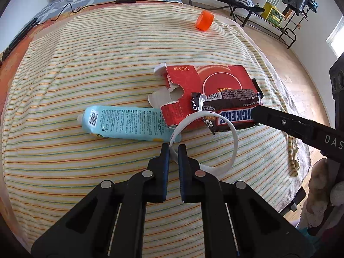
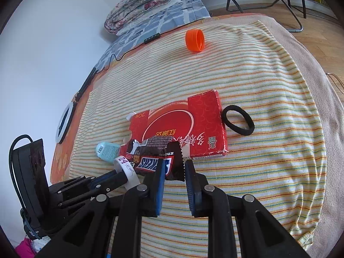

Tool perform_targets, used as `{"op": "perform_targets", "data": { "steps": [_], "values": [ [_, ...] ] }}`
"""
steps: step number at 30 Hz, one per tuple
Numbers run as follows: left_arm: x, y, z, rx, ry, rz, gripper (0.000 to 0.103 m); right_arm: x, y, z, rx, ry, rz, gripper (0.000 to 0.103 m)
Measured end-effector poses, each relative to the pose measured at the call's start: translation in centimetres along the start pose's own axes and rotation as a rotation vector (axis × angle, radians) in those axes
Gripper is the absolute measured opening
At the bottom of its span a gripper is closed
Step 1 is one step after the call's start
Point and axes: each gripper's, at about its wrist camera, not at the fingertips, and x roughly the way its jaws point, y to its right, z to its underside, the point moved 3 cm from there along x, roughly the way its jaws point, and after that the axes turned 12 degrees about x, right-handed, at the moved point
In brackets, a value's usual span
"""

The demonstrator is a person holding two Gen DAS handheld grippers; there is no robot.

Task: Collect trash
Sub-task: 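Grasp the Snickers wrapper with the right gripper and lift it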

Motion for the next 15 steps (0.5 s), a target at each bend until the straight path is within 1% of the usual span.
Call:
{"op": "perform_targets", "data": {
  "steps": [3, 6, 8, 15],
  "values": [
    [-0.3, -0.2, 0.1, -0.003, 0.008, 0.000, 0.005, -0.8, -0.6, -0.1, -0.039, 0.035, 0.010, 0.017],
    [-1.1, -0.6, 0.1, -0.006, 0.025, -0.003, 0.005, -1.9, -1.2, -0.3, -0.059, 0.073, 0.021, 0.013],
    [-1.7, -0.9, 0.1, -0.013, 0.038, -0.002, 0.004, -2.7, -1.5, -0.5, -0.071, 0.095, 0.018, 0.013],
    [-3.8, -2.0, 0.5, -0.017, 0.081, -0.014, 0.003, -4.8, -2.5, 0.4, -0.127, 0.134, 0.027, 0.013]
  ]
}}
